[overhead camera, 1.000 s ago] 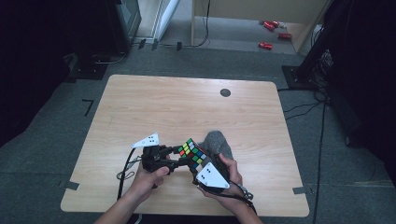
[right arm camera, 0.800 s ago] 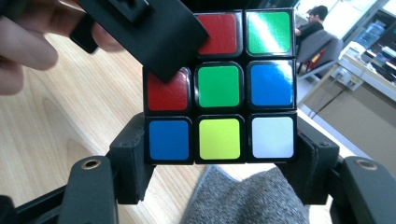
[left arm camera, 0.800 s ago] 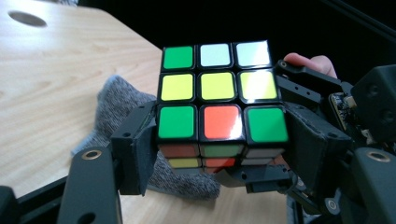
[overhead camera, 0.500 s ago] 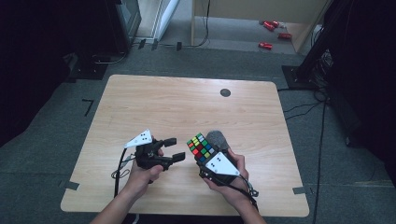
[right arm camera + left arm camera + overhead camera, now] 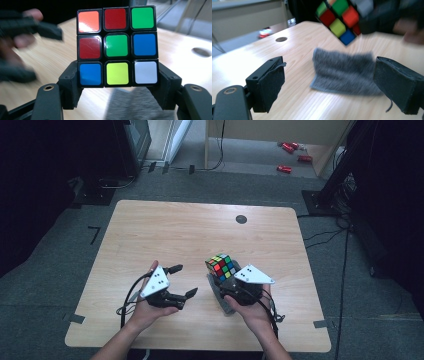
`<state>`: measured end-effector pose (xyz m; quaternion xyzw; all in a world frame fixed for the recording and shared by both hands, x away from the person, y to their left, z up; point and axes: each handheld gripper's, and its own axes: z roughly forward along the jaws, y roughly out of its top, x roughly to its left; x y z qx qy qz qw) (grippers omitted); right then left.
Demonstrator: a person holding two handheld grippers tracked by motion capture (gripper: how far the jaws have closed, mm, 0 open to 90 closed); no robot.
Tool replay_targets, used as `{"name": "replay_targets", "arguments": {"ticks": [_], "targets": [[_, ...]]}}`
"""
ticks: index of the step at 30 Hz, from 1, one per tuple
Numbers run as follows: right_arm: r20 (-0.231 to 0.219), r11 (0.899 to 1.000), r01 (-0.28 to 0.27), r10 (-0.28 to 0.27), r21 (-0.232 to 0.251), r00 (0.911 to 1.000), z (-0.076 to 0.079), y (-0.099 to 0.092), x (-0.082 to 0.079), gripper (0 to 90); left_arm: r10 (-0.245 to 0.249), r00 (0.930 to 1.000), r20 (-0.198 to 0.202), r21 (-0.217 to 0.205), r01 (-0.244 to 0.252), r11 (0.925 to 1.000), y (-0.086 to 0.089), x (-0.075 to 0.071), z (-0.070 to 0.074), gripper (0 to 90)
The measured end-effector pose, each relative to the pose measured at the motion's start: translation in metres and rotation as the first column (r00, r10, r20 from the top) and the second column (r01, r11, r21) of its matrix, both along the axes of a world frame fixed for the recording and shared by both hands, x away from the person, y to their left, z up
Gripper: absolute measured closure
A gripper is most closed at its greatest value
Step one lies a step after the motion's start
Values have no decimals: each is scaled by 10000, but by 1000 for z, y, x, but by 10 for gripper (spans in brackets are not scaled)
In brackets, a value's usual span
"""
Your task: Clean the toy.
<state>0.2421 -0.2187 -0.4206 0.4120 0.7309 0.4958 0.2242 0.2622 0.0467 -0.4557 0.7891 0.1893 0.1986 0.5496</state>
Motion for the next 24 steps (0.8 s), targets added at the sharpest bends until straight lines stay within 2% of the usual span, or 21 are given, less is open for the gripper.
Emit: {"name": "replay_targets", "arguments": {"ticks": [1, 3, 5, 7, 10, 16, 19, 24], "targets": [[-282, 9992, -29, 40, 407, 9996, -2, 0, 0, 341, -14, 9995, 314, 320, 4, 9995, -5, -3, -4, 111], [-875, 9990, -196, 231, 412, 9959, -4, 2, 1, 341, -36, 9972, 743, 751, -20, 9972, -12, -9, -12, 115], [-1182, 9978, -221, 295, 632, 9926, -8, 3, -2, 341, -34, 9944, 1053, 1136, -86, 9935, -16, -12, -20, 111], [-1537, 9968, -429, 530, 680, 9867, -14, 5, -4, 341, 125, 9907, 1357, 1280, -300, 9913, -17, -14, -24, 97], [-1761, 9966, -614, 702, 545, 9819, -20, 9, -7, 341, 264, 9863, 1628, 1320, -482, 9901, -17, -16, -26, 95], [-2013, 9935, -859, 992, 741, 9745, -19, 17, -13, 341, -53, 9800, 1990, 1601, -272, 9867, -18, -19, -29, 127], [-2123, 9908, -986, 1165, 927, 9702, -18, 19, -15, 341, -169, 9769, 2132, 1575, -173, 9874, -20, -21, -28, 137], [-2474, 9902, -881, 1127, 1084, 9623, -20, 19, -17, 341, -495, 9666, 2514, 1847, 23, 9828, -28, -27, -30, 144]]}}
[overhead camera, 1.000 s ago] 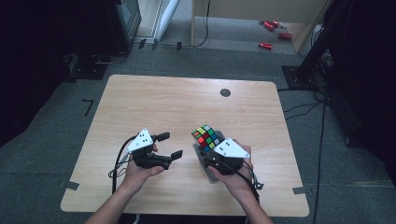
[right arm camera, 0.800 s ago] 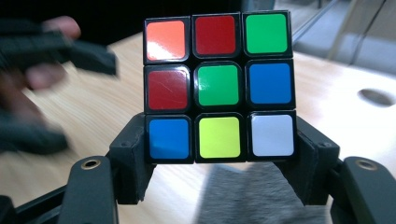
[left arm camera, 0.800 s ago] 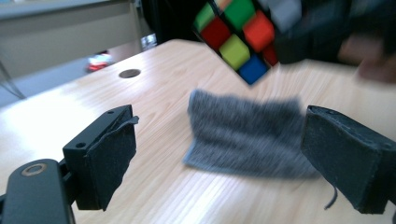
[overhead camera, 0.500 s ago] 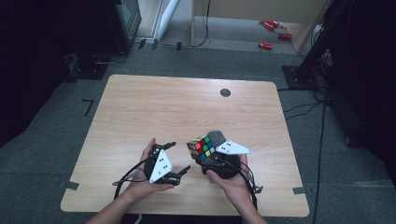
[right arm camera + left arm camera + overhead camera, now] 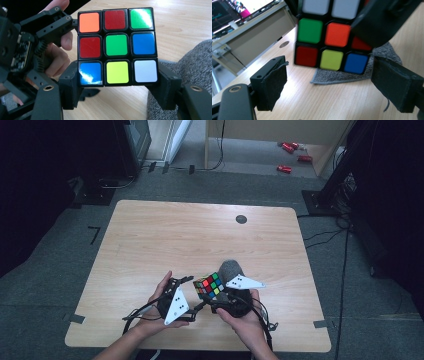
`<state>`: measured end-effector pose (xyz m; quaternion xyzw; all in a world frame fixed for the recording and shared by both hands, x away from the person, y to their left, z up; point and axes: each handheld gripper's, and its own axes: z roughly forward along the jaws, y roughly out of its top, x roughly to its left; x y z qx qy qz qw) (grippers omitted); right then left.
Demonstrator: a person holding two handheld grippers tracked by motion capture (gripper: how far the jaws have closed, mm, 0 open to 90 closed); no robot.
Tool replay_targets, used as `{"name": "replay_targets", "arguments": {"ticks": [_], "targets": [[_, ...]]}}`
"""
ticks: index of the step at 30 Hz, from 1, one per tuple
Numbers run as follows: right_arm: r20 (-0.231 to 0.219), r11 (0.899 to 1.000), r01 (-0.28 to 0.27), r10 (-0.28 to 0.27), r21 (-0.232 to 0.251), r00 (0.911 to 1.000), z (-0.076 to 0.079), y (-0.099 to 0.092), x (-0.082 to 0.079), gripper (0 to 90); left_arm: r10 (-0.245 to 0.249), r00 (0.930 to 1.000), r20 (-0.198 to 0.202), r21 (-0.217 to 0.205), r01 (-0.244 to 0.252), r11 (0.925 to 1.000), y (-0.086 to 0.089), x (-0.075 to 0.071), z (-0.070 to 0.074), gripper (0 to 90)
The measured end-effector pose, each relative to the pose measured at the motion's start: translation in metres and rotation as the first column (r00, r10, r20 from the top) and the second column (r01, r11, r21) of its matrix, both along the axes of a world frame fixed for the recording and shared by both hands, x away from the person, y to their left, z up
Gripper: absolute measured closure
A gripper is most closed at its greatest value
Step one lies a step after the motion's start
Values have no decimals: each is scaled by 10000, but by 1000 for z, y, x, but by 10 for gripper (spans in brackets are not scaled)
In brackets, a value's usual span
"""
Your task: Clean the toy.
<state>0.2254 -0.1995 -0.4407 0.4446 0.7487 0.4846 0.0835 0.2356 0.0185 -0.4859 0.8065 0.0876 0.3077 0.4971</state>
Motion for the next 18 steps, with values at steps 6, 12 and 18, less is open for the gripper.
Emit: {"name": "replay_targets", "arguments": {"ticks": [6, 12, 18], "targets": [[-398, 9999, -150, 151, 16, 9991, -3, 3, 0, 340, -179, 9979, 619, 123, 171, 9998, -5, -6, -2, 219], [-711, 9995, -267, 277, 141, 9971, -6, 6, 0, 339, -311, 9969, 721, 3, 311, 9995, -3, -7, -2, 336], [-908, 9940, -709, 784, 829, 9928, -4, -2, 5, 235, -242, 9996, 152, -223, 245, 9995, 3, 0, 0, 348]]}}
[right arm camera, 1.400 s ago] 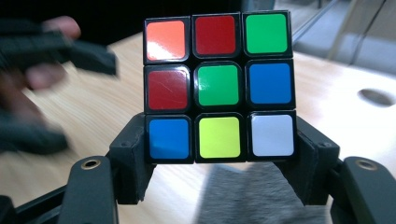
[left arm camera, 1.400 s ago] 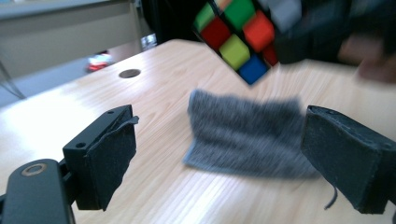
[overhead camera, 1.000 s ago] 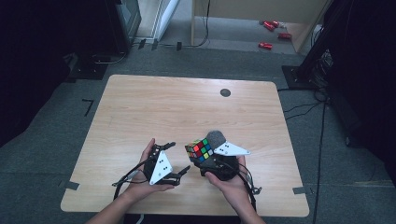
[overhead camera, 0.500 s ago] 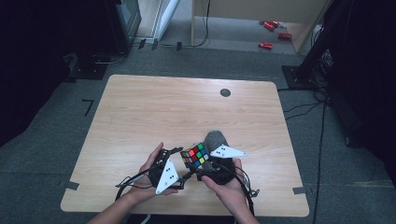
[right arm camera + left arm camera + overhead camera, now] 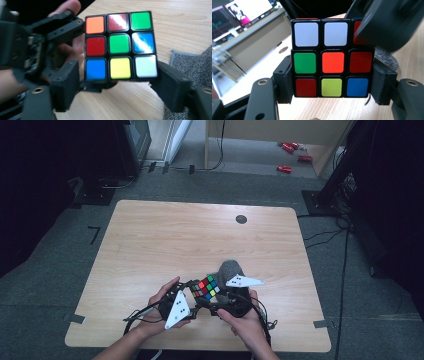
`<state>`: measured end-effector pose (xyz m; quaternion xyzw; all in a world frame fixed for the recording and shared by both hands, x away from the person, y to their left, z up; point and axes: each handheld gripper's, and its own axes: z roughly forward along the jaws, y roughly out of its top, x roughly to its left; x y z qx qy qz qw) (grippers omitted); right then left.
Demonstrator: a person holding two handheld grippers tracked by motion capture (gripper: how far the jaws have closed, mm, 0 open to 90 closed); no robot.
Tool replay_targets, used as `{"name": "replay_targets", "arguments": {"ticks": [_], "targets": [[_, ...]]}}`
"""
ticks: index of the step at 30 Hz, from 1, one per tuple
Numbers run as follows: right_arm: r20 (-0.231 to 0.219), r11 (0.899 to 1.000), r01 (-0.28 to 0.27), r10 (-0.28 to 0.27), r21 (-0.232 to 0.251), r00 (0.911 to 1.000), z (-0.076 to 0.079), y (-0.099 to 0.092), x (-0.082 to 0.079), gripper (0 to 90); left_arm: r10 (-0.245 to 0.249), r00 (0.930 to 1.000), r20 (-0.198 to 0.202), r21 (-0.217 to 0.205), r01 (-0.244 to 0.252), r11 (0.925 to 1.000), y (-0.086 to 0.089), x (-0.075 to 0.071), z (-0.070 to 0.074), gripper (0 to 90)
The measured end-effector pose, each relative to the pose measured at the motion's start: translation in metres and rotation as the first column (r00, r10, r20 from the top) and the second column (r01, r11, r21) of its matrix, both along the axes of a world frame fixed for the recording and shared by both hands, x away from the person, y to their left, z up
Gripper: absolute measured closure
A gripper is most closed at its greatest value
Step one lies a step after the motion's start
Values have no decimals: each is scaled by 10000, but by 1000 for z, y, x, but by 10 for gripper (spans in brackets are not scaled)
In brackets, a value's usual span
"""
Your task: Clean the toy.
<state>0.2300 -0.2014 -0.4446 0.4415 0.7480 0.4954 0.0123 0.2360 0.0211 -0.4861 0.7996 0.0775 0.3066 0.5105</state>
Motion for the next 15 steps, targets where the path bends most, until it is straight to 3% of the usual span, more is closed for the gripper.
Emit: {"name": "replay_targets", "arguments": {"ticks": [6, 9, 10, 12, 13, 15], "targets": [[403, 9991, 79, -95, 414, 9991, 6, -23, 7, 235, 568, 9965, -618, -214, -583, 9981, 10, 10, 2, 348], [837, 9976, 698, -694, -10, 9941, 4, -37, 13, 241, 701, 9920, -1051, -278, -734, 9969, 14, 12, 4, 348], [903, 9955, 913, -886, -266, 9920, 2, -40, 16, 242, 800, 9864, -1436, -386, -864, 9955, 16, 13, 4, 348], [923, 9868, 1413, -1338, -790, 9867, -7, -44, 23, 253, 1149, 9669, -2280, -553, -1307, 9899, 18, 14, 4, 348], [788, 9827, 1546, -1470, -1017, 9860, -12, -44, 27, 253, 1260, 9531, -2752, -801, -1534, 9849, 20, 15, 3, 348], [1001, 9627, 1996, -1837, -1829, 9779, -20, -42, 31, 258, 1326, 9393, -3163, -1081, -1746, 9787, 22, 16, 1, 348]]}}
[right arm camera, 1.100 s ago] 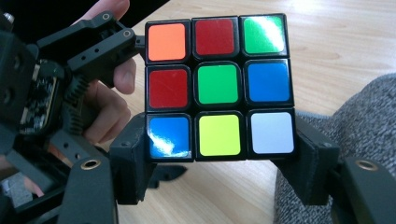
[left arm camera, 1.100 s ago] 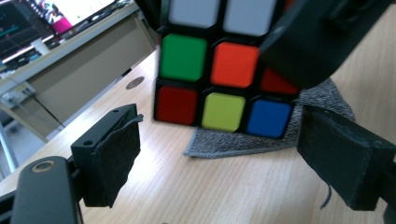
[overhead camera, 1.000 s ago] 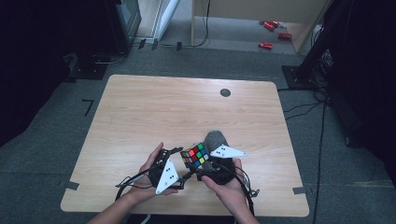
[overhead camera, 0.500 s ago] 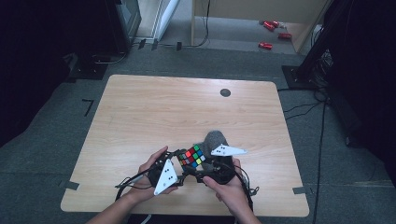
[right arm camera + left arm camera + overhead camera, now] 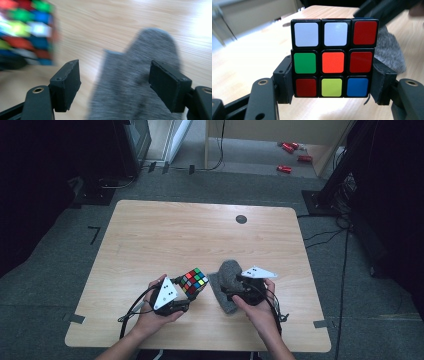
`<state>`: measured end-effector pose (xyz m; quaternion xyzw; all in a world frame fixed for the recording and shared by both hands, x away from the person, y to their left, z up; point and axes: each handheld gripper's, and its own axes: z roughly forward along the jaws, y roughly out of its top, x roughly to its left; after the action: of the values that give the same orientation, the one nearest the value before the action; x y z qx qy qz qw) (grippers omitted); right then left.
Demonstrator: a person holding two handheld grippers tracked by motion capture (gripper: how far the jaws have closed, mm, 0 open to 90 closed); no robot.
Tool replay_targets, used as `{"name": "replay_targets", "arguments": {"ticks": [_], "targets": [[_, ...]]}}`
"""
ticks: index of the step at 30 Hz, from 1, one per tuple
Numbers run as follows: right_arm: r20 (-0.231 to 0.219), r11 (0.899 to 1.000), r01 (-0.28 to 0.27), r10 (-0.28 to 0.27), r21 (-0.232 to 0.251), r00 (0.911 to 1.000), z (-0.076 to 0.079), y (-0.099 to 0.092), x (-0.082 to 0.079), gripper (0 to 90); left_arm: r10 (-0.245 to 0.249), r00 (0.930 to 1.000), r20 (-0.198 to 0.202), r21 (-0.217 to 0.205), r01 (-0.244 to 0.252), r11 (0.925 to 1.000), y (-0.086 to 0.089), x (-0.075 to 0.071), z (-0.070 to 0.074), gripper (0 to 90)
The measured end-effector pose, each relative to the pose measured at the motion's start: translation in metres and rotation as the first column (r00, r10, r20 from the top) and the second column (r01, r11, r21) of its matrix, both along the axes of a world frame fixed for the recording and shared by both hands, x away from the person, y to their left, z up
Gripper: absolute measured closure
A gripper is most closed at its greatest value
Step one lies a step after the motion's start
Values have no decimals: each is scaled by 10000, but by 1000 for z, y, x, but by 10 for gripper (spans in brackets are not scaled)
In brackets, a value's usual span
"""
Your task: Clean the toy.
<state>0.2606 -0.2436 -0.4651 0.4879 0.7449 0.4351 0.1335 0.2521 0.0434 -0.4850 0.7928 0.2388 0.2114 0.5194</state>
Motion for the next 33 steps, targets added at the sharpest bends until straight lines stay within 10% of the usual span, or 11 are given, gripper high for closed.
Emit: {"name": "replay_targets", "arguments": {"ticks": [5, 20, 27, 33], "targets": [[-27, 9951, 944, -945, -301, 9955, -25, -2, -2, 306, -218, 9997, 66, -251, 219, 9994, 6, -1, -2, 349], [-266, 9887, 780, -820, -1280, 9963, -47, -5, 4, 652, -4, 9972, -751, -979, -69, 9952, 25, 8, -9, 349], [347, 9975, 333, -355, 618, 9988, -23, -10, -7, 684, -431, 9981, -433, -527, 408, 9978, 16, 2, -11, 348], [1634, 9743, -1106, 787, 1964, 9834, 10, 2, -28, 665, -858, 9960, -233, 55, 859, 9963, 1, -4, -14, 348]]}}
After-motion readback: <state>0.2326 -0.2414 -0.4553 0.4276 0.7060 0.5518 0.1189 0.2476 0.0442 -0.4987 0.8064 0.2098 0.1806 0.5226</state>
